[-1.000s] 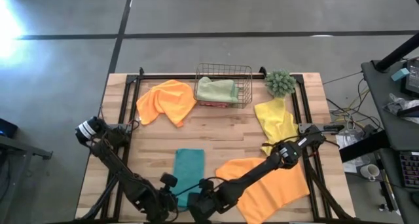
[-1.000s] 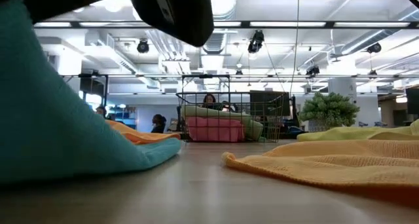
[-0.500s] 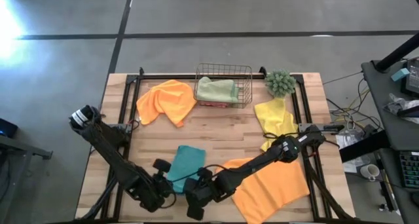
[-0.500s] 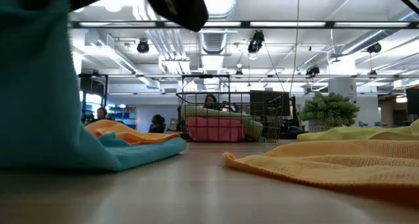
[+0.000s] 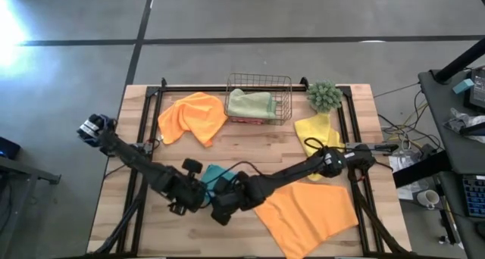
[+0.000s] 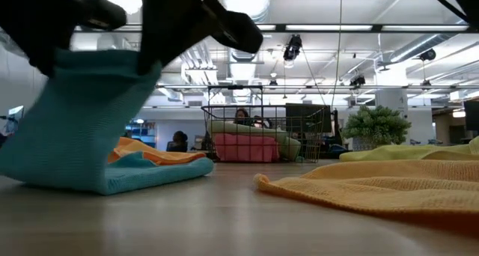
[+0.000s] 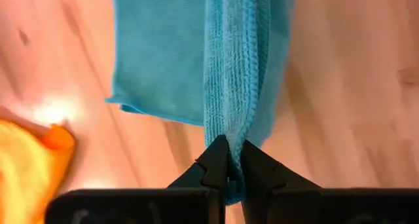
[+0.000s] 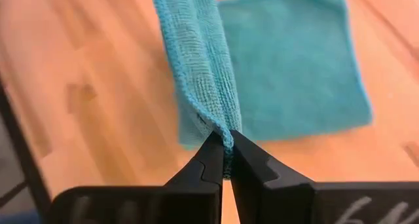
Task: Fold microfiber towels
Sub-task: Fold the blue microfiber cloth
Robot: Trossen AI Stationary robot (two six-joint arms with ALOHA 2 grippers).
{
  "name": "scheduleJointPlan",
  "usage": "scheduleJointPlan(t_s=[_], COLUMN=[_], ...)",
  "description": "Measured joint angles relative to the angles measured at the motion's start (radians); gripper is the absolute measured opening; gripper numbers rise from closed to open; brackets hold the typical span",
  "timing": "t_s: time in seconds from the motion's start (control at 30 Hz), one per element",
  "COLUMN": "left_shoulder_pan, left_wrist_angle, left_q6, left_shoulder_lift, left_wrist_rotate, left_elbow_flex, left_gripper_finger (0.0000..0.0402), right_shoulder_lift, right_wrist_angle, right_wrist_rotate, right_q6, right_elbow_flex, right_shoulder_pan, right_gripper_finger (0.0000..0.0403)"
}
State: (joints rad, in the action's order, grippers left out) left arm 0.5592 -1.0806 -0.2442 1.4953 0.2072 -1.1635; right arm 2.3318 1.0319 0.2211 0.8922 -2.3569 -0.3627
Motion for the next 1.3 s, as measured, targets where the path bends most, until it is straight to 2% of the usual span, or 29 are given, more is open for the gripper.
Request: scheduleJointPlan(t_s=[0.33,0.47,0.67,0.83,1.13,1.3], left_shoulder_pan=[-0.114,-0.136,-0.170,-0.197,-0.187,-0.180], left_wrist_angle=[0.019,0.035,0.071,0.086,-0.056,-0.075], left_q6=[0.145,0.222,0.306,0.305,0.217,0.160], left_shoulder_lift=[-0.001,0.003,0.009,0.012,-0.011,-0.065], left_wrist_rotate=[0.038,0.033,0.031,0.028,0.005,-0.023], left_elbow_flex=[0.049,0.097,0.160,0.160,0.158,0.158], left_gripper_finger=[0.0008,0.0008,0.0008,0.0008,0.0008,0.0008], right_shoulder_lift=[0.002,0.006,0.006,0.006,0.006,0.006], right_wrist_angle=[0.115,0.104,0.230,0.205,0.190,0.190], right_wrist_rotate=[0.044,0.044,0.009,0.033,0.041,0.039], right_q6=[0.088,0.048,0.002,-0.045,-0.168,-0.220], right_elbow_flex=[0.003,0.007,0.019,0.021,0.028,0.038], right_shoulder_pan=[0.030,0.038,0.062,0.074,0.114,0.143], right_gripper_finger=[0.0009,0.0008,0.0008,0.0008,0.0008,0.0009])
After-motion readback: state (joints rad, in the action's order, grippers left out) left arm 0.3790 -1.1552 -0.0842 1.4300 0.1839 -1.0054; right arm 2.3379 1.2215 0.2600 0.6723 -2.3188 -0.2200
